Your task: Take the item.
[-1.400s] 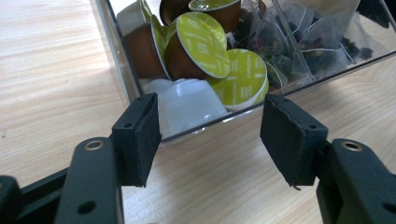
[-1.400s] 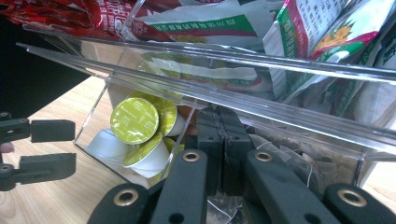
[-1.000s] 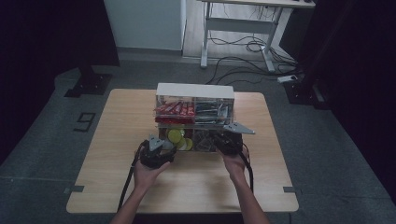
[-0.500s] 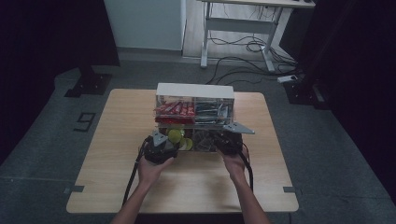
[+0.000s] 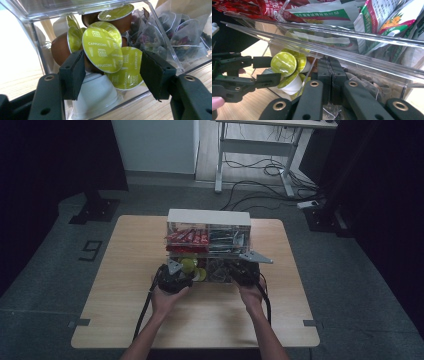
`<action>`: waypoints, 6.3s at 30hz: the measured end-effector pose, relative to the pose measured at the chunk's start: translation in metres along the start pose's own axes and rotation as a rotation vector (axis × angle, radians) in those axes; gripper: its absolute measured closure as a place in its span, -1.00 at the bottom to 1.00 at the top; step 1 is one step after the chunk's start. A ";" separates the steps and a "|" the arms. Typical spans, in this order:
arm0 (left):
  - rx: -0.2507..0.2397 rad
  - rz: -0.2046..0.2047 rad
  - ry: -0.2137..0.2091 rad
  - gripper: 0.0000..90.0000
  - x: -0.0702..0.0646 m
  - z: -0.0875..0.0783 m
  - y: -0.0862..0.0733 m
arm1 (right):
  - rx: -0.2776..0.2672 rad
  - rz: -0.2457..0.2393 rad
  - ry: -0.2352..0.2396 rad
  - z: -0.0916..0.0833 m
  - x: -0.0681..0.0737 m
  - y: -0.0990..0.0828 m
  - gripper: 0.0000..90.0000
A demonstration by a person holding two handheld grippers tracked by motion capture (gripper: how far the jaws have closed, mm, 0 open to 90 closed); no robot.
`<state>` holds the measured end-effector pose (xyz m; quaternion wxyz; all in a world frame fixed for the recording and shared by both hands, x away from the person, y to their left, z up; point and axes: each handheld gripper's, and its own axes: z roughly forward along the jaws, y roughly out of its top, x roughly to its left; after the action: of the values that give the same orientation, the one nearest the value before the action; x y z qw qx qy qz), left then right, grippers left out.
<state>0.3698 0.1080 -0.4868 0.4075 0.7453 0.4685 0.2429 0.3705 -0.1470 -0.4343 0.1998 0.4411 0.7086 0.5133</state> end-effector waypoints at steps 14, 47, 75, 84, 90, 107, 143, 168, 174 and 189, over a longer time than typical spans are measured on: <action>0.009 -0.017 0.018 -0.17 0.002 0.010 -0.001 | -0.002 0.002 0.000 0.000 0.000 0.000 0.96; -0.026 -0.054 0.056 -0.06 -0.001 0.018 -0.005 | -0.003 0.007 0.001 0.000 0.000 -0.001 0.95; -0.039 -0.069 0.111 -0.10 -0.008 0.025 -0.004 | -0.009 0.007 0.001 -0.002 0.000 -0.001 0.95; -0.101 -0.071 0.105 0.21 -0.008 0.014 -0.006 | -0.010 0.010 0.001 -0.003 -0.001 -0.001 0.95; -0.073 -0.073 0.093 0.14 -0.006 0.017 -0.007 | -0.010 0.009 0.000 -0.002 -0.001 -0.001 0.95; -0.059 -0.074 0.176 -0.17 -0.017 0.028 -0.002 | -0.007 0.007 -0.003 -0.001 0.000 -0.001 0.95; -0.164 -0.091 0.074 -0.08 -0.016 -0.013 -0.012 | -0.009 0.008 -0.005 -0.003 0.000 0.000 0.95; -0.143 -0.115 0.047 -0.08 -0.002 -0.029 -0.021 | -0.010 0.010 -0.006 -0.003 0.001 0.000 0.95; -0.129 -0.113 0.044 -0.08 0.003 -0.033 -0.024 | -0.011 0.010 -0.006 -0.003 0.001 0.000 0.95; -0.121 -0.122 0.035 -0.08 0.024 -0.050 -0.036 | -0.014 0.012 -0.005 -0.003 0.001 -0.001 0.95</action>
<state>0.3250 0.1570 -0.4895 0.4574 0.6851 0.5046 0.2584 0.3675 -0.1483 -0.4338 0.2017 0.4451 0.7018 0.5183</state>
